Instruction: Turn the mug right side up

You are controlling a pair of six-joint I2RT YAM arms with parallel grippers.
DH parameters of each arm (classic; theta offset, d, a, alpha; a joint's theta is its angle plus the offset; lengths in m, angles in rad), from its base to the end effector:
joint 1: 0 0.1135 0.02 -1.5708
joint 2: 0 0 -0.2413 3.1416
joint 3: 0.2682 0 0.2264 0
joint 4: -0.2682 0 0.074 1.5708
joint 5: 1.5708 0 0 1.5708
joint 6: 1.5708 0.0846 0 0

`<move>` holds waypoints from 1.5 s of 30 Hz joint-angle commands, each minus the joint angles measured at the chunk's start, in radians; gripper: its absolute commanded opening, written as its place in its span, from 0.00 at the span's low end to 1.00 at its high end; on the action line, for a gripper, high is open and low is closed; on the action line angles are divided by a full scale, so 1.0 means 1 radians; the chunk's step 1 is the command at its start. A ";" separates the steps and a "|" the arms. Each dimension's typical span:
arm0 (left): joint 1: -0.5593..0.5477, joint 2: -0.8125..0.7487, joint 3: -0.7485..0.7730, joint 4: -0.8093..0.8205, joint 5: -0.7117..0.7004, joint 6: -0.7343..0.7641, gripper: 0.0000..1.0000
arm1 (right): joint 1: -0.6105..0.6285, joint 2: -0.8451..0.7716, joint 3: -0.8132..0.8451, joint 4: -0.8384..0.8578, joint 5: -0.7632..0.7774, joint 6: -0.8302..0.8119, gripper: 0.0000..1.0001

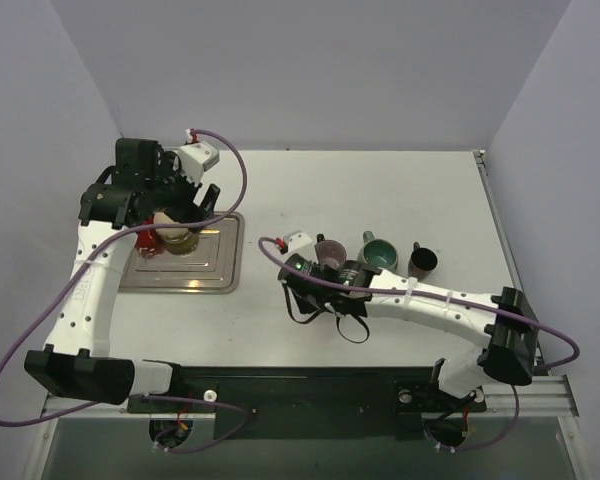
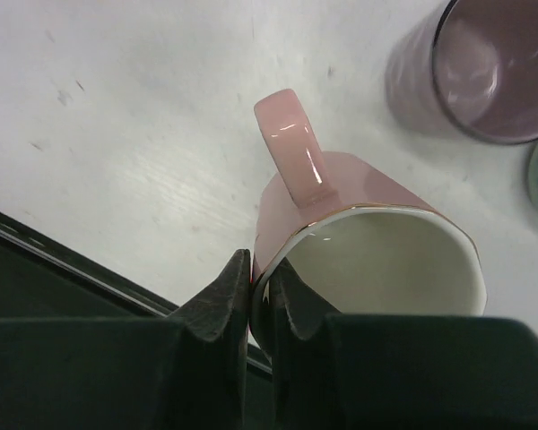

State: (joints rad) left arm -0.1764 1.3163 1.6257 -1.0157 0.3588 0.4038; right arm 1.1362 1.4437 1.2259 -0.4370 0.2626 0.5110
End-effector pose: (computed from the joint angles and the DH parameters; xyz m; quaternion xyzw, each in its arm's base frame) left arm 0.2561 -0.0758 0.3712 0.3272 0.8347 -0.1142 0.4279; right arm 0.1627 0.2983 0.2694 -0.2184 0.8639 0.2418 0.3840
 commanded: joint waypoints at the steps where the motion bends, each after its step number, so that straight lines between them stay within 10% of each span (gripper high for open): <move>1: 0.066 0.063 -0.038 0.029 -0.248 0.142 0.91 | 0.028 0.044 -0.054 -0.073 0.078 0.044 0.00; 11: 0.101 0.182 -0.101 0.117 -0.311 0.199 0.92 | -0.030 0.158 -0.103 -0.002 0.032 0.076 0.00; 19: 0.100 0.288 -0.044 0.198 -0.273 0.300 0.93 | -0.004 0.077 0.032 -0.155 0.070 0.047 0.87; 29: 0.089 0.749 0.300 0.171 -0.376 0.356 0.92 | -0.045 -0.149 0.012 -0.178 0.132 -0.002 0.95; 39: 0.098 0.940 0.407 0.128 -0.494 0.348 0.54 | -0.127 -0.218 -0.037 -0.184 0.119 -0.058 0.95; 45: 0.091 0.963 0.393 0.068 -0.477 0.339 0.51 | -0.158 -0.246 -0.072 -0.180 0.121 -0.060 0.95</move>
State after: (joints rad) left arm -0.0834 2.2734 1.9907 -0.9051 -0.1047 0.7441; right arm 0.9936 1.2369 1.1755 -0.5919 0.3481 0.4679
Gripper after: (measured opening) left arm 0.514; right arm 0.950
